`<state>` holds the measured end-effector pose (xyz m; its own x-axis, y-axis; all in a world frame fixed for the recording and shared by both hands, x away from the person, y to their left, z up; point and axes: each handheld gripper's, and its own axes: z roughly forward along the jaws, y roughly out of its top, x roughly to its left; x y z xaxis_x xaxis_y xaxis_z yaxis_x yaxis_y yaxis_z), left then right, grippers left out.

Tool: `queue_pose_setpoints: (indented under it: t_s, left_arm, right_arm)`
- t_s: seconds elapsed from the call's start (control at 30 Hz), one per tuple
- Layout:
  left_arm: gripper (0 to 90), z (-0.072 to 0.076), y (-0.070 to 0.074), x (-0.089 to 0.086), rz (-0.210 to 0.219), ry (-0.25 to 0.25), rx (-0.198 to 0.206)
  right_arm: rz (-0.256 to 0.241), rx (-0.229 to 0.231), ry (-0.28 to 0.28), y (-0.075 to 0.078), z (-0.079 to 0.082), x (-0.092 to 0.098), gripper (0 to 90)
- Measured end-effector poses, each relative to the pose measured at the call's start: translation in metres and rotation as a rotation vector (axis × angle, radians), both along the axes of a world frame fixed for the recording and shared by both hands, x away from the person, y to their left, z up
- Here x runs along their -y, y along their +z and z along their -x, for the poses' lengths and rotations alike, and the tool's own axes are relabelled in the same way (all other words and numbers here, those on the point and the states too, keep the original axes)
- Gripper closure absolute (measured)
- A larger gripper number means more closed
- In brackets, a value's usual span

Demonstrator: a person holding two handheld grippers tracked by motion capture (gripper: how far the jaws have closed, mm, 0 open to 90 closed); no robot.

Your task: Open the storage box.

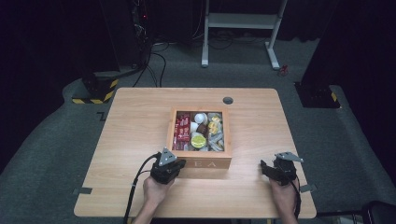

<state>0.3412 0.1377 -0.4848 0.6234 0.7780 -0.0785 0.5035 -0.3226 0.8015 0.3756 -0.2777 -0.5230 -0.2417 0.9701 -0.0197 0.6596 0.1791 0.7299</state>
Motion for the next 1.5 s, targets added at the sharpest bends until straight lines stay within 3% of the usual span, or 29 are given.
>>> queue_pose_setpoints:
  t_s: [0.27, 0.73, 1.0, 1.5]
  left_arm:
    - [90.0, 0.000, 0.007, 0.002, 0.011, 0.004, 0.020]
    - [90.0, -0.001, 0.009, 0.001, 0.038, 0.026, 0.018]
    - [90.0, -0.001, 0.011, 0.001, 0.030, 0.028, 0.022]
    - [90.0, -0.005, 0.022, -0.003, 0.050, 0.054, 0.024]
  right_arm:
    - [0.000, 0.000, 0.000, 0.000, 0.000, 0.000, 32.1]
    - [-0.002, -0.001, -0.003, 0.000, 0.000, 0.000, 32.1]
    - [-0.004, -0.002, -0.005, 0.000, 0.000, 0.000, 32.1]
    - [-0.003, -0.002, -0.003, 0.000, 0.000, 0.000, 32.1]
